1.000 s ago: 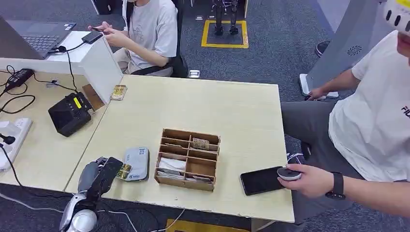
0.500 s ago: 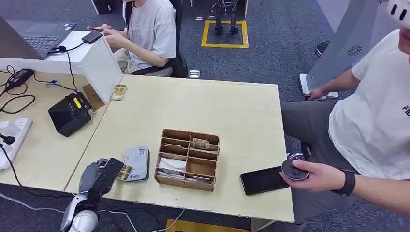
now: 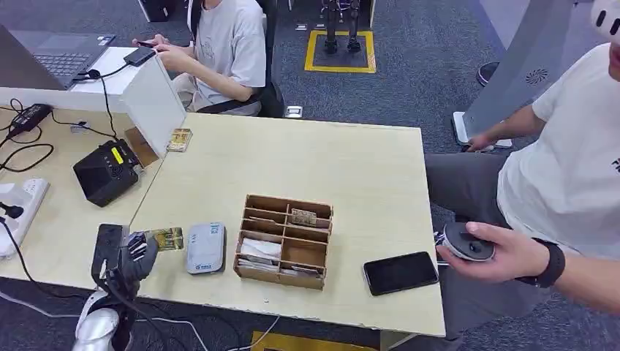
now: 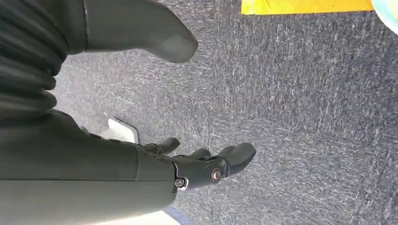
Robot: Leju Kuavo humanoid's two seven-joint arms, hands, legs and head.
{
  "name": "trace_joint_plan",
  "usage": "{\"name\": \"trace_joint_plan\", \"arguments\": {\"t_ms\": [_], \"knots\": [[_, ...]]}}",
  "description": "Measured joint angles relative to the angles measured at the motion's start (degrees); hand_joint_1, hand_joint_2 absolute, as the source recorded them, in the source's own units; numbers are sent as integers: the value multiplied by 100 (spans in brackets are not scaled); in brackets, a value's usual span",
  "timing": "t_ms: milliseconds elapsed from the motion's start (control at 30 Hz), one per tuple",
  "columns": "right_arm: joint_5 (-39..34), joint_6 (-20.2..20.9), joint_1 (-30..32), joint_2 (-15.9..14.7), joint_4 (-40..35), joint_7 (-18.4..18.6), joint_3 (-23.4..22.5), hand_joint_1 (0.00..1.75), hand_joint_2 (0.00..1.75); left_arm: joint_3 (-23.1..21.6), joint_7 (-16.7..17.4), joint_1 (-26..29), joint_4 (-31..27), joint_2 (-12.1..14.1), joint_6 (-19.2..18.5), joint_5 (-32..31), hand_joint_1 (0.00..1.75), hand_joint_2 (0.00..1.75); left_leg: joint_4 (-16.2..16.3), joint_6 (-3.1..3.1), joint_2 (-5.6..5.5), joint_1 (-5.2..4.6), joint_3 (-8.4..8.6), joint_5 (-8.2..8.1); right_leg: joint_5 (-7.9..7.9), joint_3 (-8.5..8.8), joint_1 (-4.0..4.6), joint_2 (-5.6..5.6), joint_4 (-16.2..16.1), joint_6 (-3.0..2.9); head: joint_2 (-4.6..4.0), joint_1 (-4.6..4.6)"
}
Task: Pass the card to the sensor for recognition and then transmit it.
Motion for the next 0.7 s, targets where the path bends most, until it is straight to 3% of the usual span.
{"name": "trace_joint_plan", "arguments": {"t_ms": [267,400,467,567,633,700], "knots": [[85,0,-26,0,0,13,0,0,175,88,-227,-545,-41,283,497,201,175,175,0,-1,-3,-1,4,6,1,4,0,-5,1,-1,0,-4],[212,9,-47,0,-4,61,0,0,175,101,-594,-1044,-39,452,959,-345,175,175,1,-6,-7,-1,3,10,3,5,0,-9,1,-2,0,-4],[351,30,-66,0,-7,59,0,0,175,96,-943,-1220,-39,465,1466,-1283,175,175,1,-6,-4,-1,6,10,5,5,-1,-5,1,-3,0,-7],[709,129,-96,-2,-7,-26,0,0,175,-55,-1421,-1389,-44,515,2574,-3629,175,175,2,-6,-4,-3,6,12,7,5,-2,-5,1,-2,0,-4],[947,153,-147,-4,-18,-68,0,0,175,-197,-1506,-1450,-55,602,2879,-4725,175,175,2,-6,-5,-5,6,12,6,4,-2,-5,1,-2,0,-4],[1062,186,-188,-15,-33,-92,0,0,175,-269,-1508,-1516,-55,657,2949,-5180,175,175,2,-6,-1,-4,7,12,7,3,-2,0,0,-2,0,-4]]}}
